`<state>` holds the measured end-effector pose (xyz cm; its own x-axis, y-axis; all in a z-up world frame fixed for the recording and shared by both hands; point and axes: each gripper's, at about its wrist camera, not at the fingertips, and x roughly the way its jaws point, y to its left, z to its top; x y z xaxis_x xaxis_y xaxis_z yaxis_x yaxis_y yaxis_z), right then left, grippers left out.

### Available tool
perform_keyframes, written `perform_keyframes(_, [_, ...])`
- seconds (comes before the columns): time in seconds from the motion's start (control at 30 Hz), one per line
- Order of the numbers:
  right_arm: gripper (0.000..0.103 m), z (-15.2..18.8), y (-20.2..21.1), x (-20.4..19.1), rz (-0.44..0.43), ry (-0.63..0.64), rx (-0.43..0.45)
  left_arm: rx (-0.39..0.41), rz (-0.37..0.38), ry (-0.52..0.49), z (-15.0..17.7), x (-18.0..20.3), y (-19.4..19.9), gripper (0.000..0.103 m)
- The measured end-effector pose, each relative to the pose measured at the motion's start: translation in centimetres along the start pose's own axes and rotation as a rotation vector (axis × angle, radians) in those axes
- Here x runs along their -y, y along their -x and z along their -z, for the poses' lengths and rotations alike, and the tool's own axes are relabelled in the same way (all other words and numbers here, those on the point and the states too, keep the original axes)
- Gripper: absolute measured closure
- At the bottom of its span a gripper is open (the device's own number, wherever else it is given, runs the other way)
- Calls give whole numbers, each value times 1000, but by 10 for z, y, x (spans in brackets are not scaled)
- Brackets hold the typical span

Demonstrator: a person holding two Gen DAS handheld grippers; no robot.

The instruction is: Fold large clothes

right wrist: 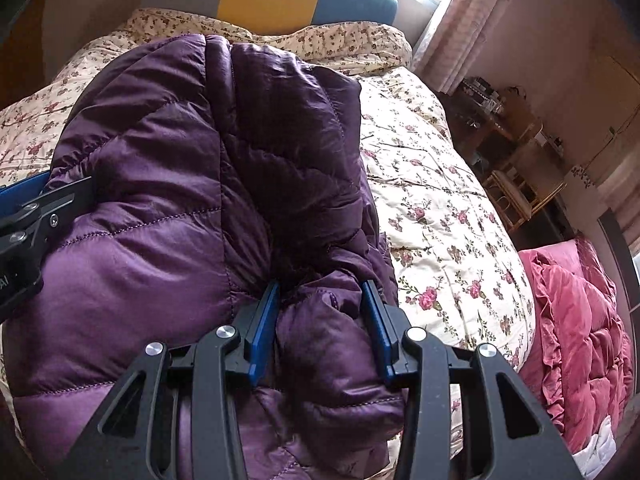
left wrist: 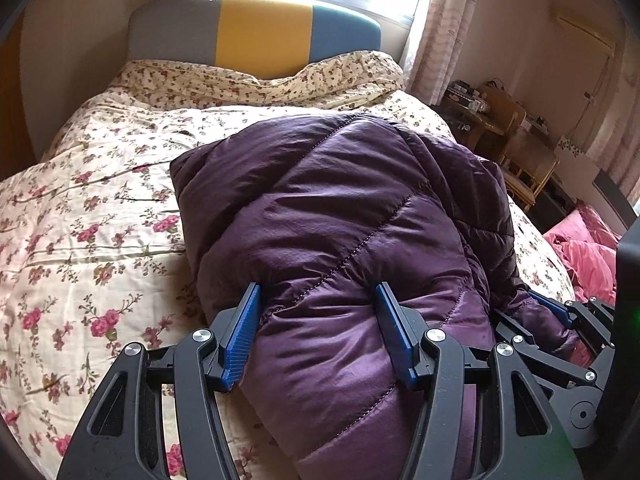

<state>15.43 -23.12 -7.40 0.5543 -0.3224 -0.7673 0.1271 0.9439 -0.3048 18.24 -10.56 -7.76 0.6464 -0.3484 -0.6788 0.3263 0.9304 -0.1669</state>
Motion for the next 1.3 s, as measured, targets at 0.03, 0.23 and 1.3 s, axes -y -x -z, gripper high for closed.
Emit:
perform_keyframes(0.03, [63, 0, -1, 0, -1, -1, -2, 0, 0, -3, 0, 1, -1, 46])
perform_keyframes(0.23, [63, 3, -11, 5, -16, -11, -13, -4, 1, -48, 1, 8, -7, 46])
perform_keyframes(1.3, [50, -30, 14, 20, -80, -83, 85, 12, -4, -25, -19, -9, 0, 44])
